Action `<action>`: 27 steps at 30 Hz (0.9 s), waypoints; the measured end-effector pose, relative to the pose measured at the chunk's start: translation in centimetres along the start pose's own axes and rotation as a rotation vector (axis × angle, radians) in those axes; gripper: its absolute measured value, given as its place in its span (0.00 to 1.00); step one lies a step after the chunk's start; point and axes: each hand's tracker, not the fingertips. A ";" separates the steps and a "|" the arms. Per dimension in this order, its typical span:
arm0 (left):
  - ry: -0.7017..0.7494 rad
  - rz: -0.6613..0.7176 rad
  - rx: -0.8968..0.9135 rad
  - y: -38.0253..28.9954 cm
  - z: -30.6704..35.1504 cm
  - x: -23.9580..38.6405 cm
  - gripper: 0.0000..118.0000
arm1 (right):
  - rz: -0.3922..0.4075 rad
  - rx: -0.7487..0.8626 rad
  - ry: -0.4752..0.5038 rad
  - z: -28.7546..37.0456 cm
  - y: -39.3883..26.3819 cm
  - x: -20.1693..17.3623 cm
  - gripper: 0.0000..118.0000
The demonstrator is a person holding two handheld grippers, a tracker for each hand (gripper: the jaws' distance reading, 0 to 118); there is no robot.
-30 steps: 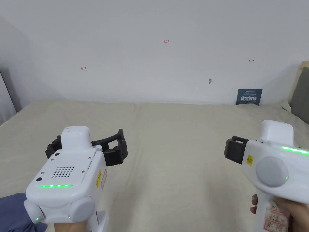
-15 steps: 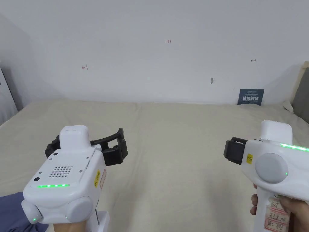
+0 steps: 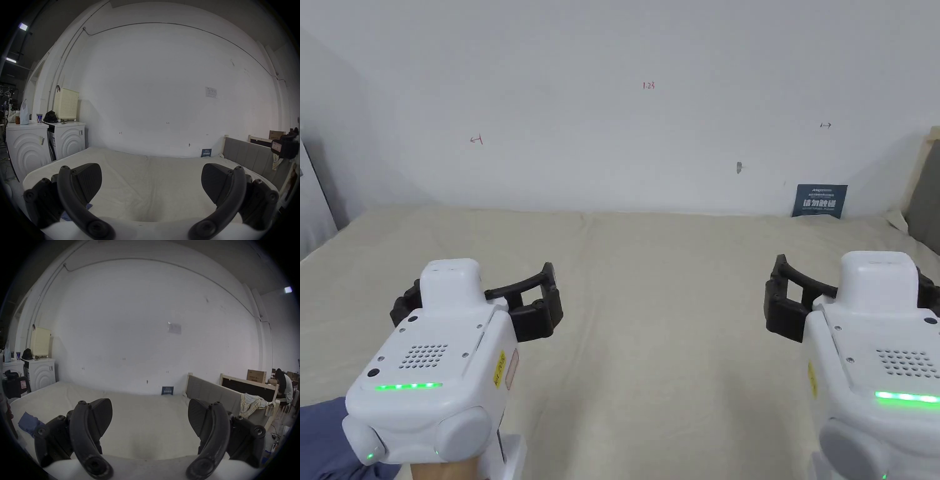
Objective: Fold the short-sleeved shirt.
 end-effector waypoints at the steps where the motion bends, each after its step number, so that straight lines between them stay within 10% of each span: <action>1: 0.000 -0.001 0.005 -0.1 0.1 0.0 1.00 | -0.006 0.011 0.001 0.1 -0.1 0.0 0.83; 27: -0.008 -0.010 0.021 -0.1 0.3 0.3 1.00 | -0.048 0.001 0.018 0.0 -0.4 0.5 0.83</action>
